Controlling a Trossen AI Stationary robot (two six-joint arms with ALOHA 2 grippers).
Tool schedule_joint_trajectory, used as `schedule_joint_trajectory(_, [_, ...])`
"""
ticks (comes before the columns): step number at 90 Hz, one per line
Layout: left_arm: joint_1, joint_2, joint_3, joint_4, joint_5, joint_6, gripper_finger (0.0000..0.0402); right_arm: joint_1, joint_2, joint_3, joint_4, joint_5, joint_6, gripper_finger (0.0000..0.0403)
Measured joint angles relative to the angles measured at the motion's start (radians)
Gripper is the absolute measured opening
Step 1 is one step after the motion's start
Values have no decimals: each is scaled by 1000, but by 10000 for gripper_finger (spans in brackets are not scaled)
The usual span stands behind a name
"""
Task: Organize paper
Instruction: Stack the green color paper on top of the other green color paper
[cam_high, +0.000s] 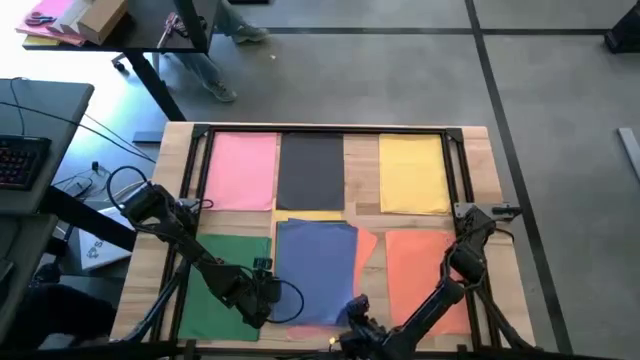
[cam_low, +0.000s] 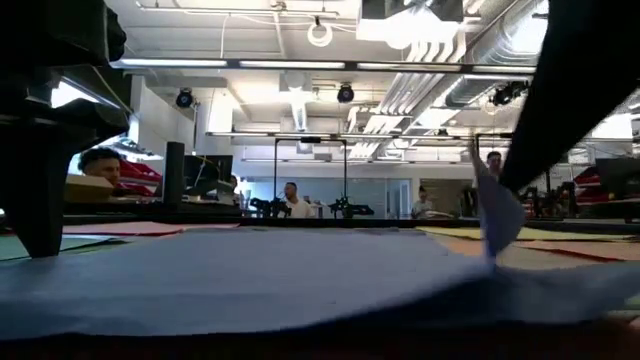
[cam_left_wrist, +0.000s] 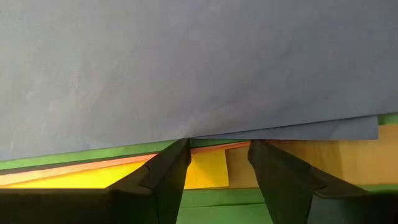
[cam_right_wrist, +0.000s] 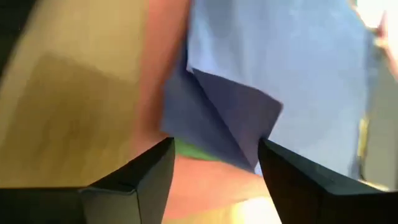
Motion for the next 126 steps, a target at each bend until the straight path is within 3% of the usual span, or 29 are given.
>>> schedule_joint_trajectory(23, [0,0,0,0,0,-1,167,-1,23,0,15,-46,-22,218])
schedule_joint_trajectory(54, [0,0,0,7,-1,0,167,-2,30,0,-50,4,341,218])
schedule_joint_trajectory(74, [1,0,0,13,0,0,167,7,28,0,-52,3,438,220])
schedule_joint_trajectory(97, [1,0,0,14,1,2,167,4,25,14,-70,44,355,270])
schedule_joint_trajectory(109, [-1,0,0,14,1,1,167,3,25,14,-116,17,371,292])
schedule_joint_trajectory(126, [-1,0,0,14,2,0,167,1,25,46,-199,63,480,295])
